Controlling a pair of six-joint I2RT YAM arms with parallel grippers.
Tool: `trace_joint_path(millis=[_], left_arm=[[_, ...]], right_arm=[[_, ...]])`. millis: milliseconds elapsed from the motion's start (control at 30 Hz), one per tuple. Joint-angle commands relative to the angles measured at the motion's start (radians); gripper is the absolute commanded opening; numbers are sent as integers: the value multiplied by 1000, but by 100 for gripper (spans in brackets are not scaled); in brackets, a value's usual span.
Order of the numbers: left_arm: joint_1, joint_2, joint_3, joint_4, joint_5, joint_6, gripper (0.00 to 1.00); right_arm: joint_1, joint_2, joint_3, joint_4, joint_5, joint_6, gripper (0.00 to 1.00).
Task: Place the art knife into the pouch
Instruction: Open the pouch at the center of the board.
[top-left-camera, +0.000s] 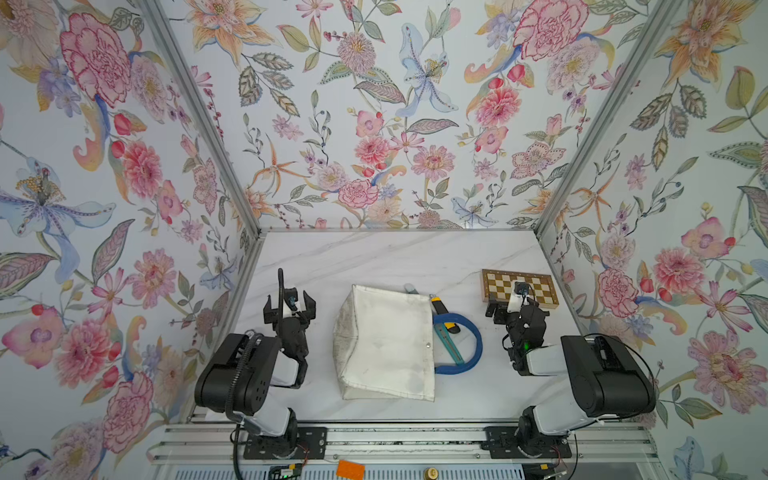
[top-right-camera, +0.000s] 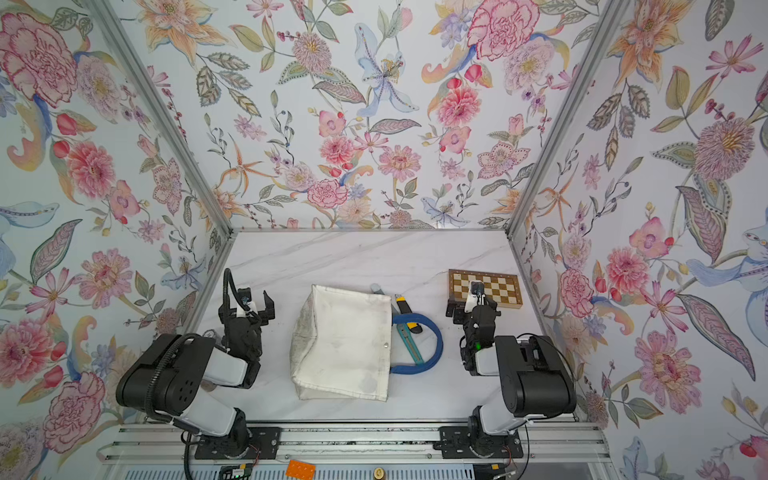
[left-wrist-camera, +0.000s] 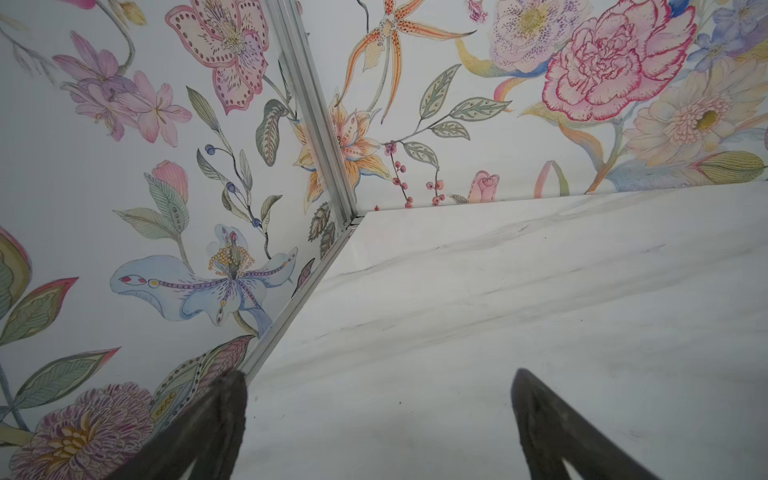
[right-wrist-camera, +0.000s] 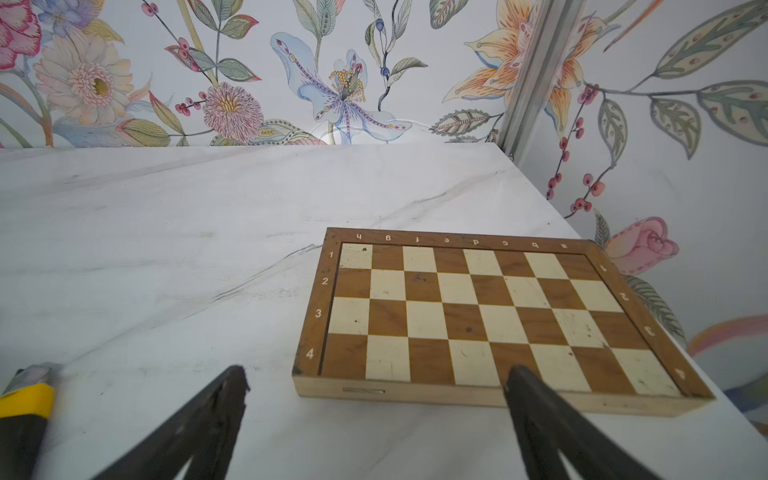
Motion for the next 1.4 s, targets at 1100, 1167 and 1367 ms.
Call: trace_joint_path(millis=[1100, 1167, 1367], left_arm=[[18, 4, 21, 2, -13, -31, 99], [18, 4, 20, 3, -14, -31, 99], [1, -10, 20, -20, -62, -23, 99]], right_arm=[[-8, 2, 15, -9, 5, -6, 99], [-6, 2, 17, -10, 6, -7, 99], [17, -12, 14, -2, 92, -9, 99]])
